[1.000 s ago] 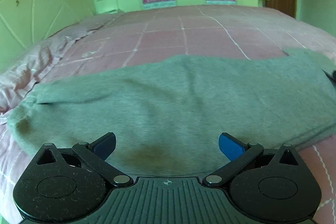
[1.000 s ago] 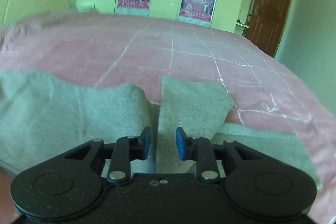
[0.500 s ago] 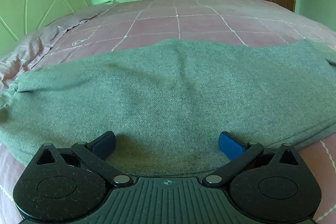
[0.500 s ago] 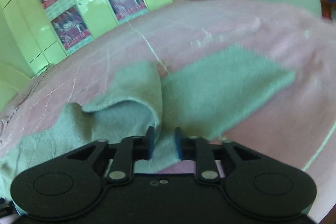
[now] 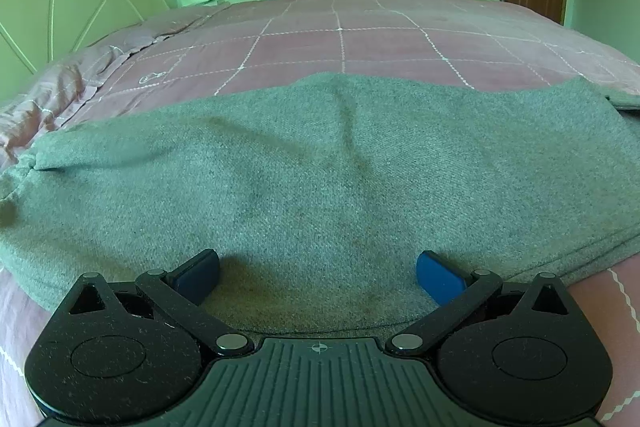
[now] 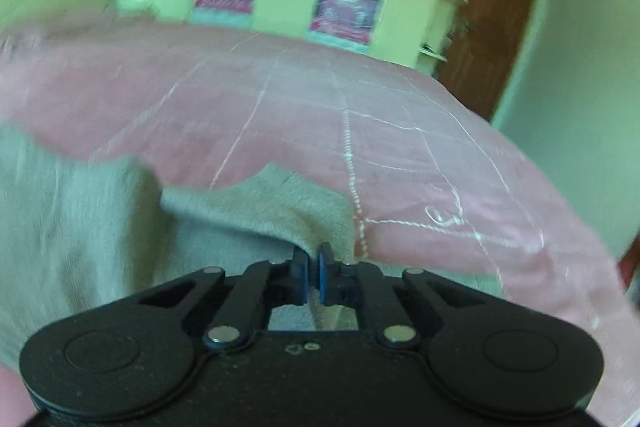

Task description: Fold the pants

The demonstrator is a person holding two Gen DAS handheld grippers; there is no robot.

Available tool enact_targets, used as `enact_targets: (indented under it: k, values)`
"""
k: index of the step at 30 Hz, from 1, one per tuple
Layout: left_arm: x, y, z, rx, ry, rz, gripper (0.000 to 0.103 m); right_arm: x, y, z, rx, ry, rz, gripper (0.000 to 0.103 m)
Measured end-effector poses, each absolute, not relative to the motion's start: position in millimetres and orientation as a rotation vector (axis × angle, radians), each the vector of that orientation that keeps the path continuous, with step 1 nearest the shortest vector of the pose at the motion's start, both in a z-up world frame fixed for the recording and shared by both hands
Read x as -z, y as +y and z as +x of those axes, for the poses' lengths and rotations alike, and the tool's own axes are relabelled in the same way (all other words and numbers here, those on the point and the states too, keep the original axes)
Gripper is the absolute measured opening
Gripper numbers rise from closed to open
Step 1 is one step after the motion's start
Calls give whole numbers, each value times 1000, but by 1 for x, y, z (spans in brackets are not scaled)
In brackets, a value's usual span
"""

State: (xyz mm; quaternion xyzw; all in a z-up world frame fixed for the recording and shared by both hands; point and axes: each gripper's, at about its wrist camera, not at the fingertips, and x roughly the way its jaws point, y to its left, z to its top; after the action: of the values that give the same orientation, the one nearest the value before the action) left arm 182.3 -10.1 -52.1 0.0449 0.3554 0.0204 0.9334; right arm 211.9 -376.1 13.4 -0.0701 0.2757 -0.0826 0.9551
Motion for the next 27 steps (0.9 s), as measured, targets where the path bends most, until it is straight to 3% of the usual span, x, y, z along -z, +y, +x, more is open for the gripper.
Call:
enact_targets:
  k: [3, 6, 9, 11, 12, 14, 16, 23, 27]
  values:
    - [53, -10, 182, -41, 724, 92, 103, -33, -427, 176, 264, 457, 222, 0]
    - [54, -11, 181, -42, 720, 90, 103, -14, -473, 140, 325, 438, 533, 0]
    - [54, -11, 181, -39, 719, 93, 103, 34, -496, 137, 366, 562, 700, 2]
    - [53, -10, 181, -34, 723, 94, 103, 42, -499, 131, 342, 539, 709, 5]
    - [53, -9, 181, -31, 724, 94, 103, 39, -497, 130, 347, 526, 670, 10]
    - [53, -9, 181, -30, 722, 94, 103, 28, -489, 132, 363, 519, 555, 30]
    - [54, -10, 181, -34, 718, 97, 103, 19, -479, 141, 359, 529, 402, 36]
    - [55, -11, 181, -36, 717, 98, 103, 9, -395, 174, 241, 593, -445, 37]
    - [55, -11, 181, -35, 717, 98, 103, 14, -361, 179, 132, 581, -628, 33]
